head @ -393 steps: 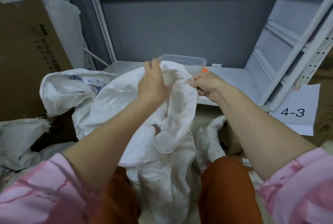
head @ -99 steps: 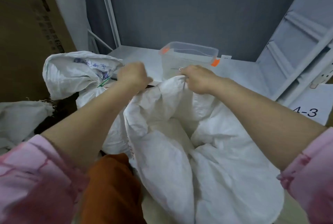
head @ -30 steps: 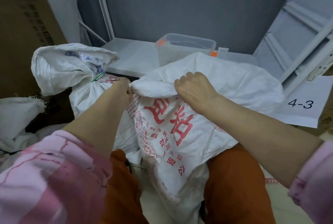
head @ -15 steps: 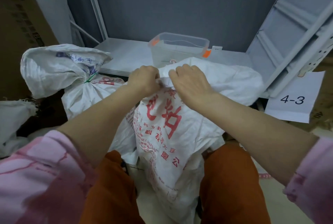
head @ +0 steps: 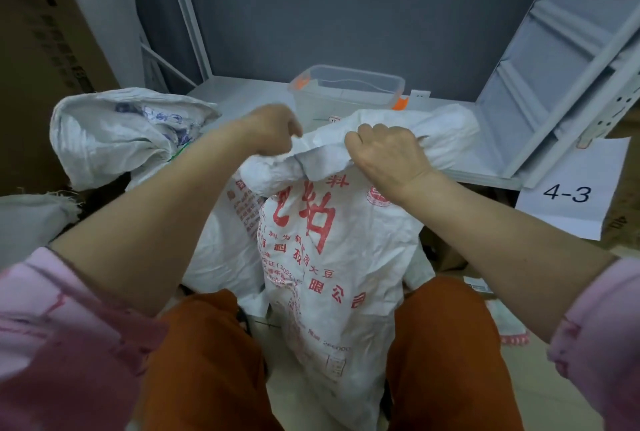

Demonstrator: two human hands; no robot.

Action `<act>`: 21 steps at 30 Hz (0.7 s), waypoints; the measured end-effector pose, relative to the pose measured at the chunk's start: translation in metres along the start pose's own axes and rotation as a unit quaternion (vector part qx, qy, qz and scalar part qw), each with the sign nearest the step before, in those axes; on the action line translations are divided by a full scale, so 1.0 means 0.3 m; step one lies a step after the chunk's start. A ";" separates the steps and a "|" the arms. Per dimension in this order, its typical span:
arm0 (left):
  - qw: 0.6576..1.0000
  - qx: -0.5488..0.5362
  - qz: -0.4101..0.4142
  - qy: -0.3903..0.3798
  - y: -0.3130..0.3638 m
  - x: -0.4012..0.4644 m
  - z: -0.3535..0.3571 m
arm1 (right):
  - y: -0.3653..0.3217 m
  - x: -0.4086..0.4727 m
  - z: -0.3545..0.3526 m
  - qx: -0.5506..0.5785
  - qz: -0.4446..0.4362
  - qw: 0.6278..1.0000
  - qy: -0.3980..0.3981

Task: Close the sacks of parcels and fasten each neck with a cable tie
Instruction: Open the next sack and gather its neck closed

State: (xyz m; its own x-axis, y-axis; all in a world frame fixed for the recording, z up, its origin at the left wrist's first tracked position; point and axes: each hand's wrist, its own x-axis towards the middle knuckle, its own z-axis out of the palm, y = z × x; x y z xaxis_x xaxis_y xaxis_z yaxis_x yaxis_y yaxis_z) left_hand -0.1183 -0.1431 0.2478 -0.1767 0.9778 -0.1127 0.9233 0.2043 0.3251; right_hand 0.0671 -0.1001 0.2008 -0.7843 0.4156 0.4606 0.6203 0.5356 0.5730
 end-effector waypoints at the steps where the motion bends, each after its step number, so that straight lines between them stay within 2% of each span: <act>1: 0.998 -0.052 0.025 -0.005 0.021 -0.006 -0.031 | -0.008 0.002 -0.011 -0.001 0.002 1.000 0.024; 2: 0.994 -0.092 0.050 -0.036 0.045 -0.016 -0.052 | -0.016 0.007 -0.018 0.011 0.007 0.999 0.044; 4: 0.989 -0.076 0.069 -0.111 0.088 -0.031 -0.052 | -0.027 0.018 -0.019 0.059 0.006 0.995 0.081; 6: 0.994 -0.014 0.040 -0.101 0.108 -0.020 -0.014 | -0.035 0.028 -0.044 0.087 0.017 0.991 0.098; 7: 0.997 0.007 0.022 -0.080 0.109 -0.009 0.009 | -0.035 0.032 -0.058 0.100 0.028 0.992 0.071; 10: 0.996 0.085 0.011 0.012 0.100 0.007 0.060 | -0.011 0.048 -0.075 0.198 0.060 0.971 -0.118; 12: 0.992 0.106 0.015 0.068 0.078 0.010 0.075 | 0.026 0.062 -0.094 0.223 0.081 0.958 -0.160; 17: 0.990 0.092 0.037 0.100 0.024 0.001 0.076 | 0.083 0.065 -0.111 0.108 0.057 0.971 -0.206; 21: 0.991 0.095 0.046 0.077 -0.005 -0.007 0.074 | 0.035 0.043 -0.086 0.029 0.005 0.988 -0.154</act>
State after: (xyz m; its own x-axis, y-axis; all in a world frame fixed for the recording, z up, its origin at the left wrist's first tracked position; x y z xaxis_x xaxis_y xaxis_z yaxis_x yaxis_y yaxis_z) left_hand -0.1118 -0.1466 0.2267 -0.1243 0.9905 0.0593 0.9831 0.1149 0.1425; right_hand 0.0636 -0.1081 0.2303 -0.7497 0.6193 0.2332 0.6330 0.5684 0.5255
